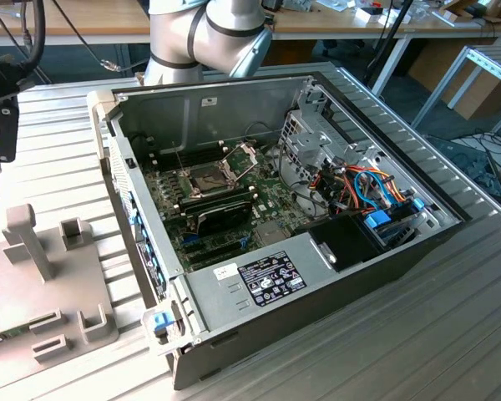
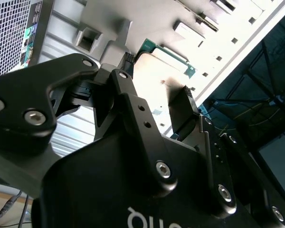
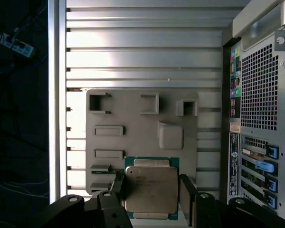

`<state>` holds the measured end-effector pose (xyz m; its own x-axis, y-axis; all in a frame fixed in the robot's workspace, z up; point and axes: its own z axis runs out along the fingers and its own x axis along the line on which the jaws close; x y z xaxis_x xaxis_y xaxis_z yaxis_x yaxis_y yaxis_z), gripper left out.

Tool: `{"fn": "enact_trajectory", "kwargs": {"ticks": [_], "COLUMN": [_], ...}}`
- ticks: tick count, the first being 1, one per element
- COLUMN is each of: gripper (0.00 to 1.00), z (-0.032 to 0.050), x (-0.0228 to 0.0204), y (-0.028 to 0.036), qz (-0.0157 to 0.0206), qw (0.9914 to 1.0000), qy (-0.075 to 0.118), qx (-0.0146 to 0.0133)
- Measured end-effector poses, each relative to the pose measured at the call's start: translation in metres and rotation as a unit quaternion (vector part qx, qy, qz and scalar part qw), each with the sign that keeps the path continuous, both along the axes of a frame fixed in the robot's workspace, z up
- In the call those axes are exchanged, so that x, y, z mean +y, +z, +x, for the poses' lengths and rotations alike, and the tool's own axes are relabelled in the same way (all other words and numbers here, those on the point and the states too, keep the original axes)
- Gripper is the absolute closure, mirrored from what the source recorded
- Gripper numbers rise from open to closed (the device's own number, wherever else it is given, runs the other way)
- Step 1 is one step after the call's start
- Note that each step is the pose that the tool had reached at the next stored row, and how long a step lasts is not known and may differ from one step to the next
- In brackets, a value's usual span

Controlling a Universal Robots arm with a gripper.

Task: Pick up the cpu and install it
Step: 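Pick up the cpu and move it towards the insertion slot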

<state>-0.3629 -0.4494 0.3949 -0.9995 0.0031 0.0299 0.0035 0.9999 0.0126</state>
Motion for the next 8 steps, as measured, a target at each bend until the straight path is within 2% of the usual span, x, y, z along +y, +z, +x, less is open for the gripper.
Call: {"fn": "enact_trajectory", "kwargs": {"ticks": [8], "gripper": [0.45], "z": [0.0070], "x": [0.0000], "y": [0.0000], "qz": [0.0000], "qw": [1.00000], "qy": [0.000], "qx": [0.0000]}}
